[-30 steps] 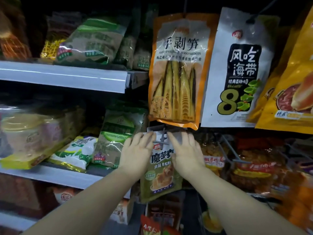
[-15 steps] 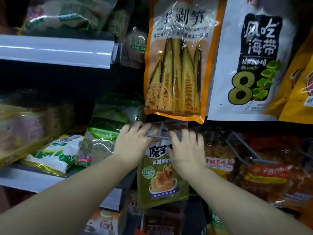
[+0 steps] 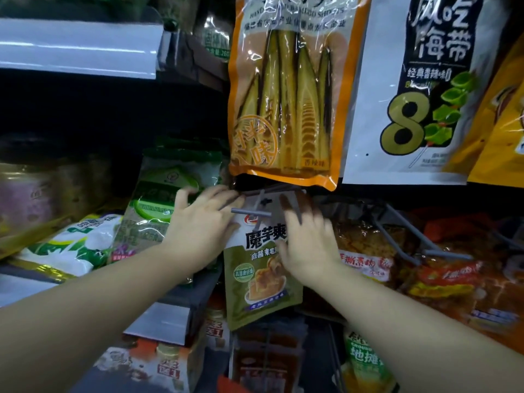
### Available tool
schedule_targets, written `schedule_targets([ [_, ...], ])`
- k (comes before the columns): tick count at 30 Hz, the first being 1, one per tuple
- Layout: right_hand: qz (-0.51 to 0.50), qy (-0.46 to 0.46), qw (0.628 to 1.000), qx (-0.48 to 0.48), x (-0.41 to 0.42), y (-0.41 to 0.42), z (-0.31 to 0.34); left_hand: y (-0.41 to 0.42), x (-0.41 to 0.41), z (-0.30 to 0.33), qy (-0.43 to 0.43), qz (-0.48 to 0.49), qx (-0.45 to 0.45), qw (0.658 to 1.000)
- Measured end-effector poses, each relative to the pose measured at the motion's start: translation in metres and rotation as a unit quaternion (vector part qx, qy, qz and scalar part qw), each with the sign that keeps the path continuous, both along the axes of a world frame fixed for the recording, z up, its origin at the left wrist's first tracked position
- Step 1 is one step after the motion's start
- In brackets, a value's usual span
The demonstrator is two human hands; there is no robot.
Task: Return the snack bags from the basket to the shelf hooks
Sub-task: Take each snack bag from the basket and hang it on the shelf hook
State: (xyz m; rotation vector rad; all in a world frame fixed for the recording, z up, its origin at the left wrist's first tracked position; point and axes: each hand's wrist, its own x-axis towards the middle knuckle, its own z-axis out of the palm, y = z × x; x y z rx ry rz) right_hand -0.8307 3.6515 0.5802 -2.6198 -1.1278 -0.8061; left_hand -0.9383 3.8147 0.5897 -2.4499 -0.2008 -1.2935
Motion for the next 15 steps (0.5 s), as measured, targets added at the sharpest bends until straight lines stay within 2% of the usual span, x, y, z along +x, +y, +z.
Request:
schedule_targets([
  [2, 0.011, 0.062, 0.998, 0.016, 0.006, 0.002, 0.007, -0.001, -0.002, 0.001, -0.001, 0.004, -0.007, 1.0],
  [5, 0.026, 0.08, 0.996, 0.007, 0.008, 0.008, 0.007, 0.0, -0.001, 0.002, 0.001, 0.003, -0.006, 1.0],
  [15, 0.028, 0.03, 0.999, 0.032, 0.006, 0.003, 0.016, -0.006, -0.004, 0.001, 0.02, 0.011, -0.018, 1.0],
])
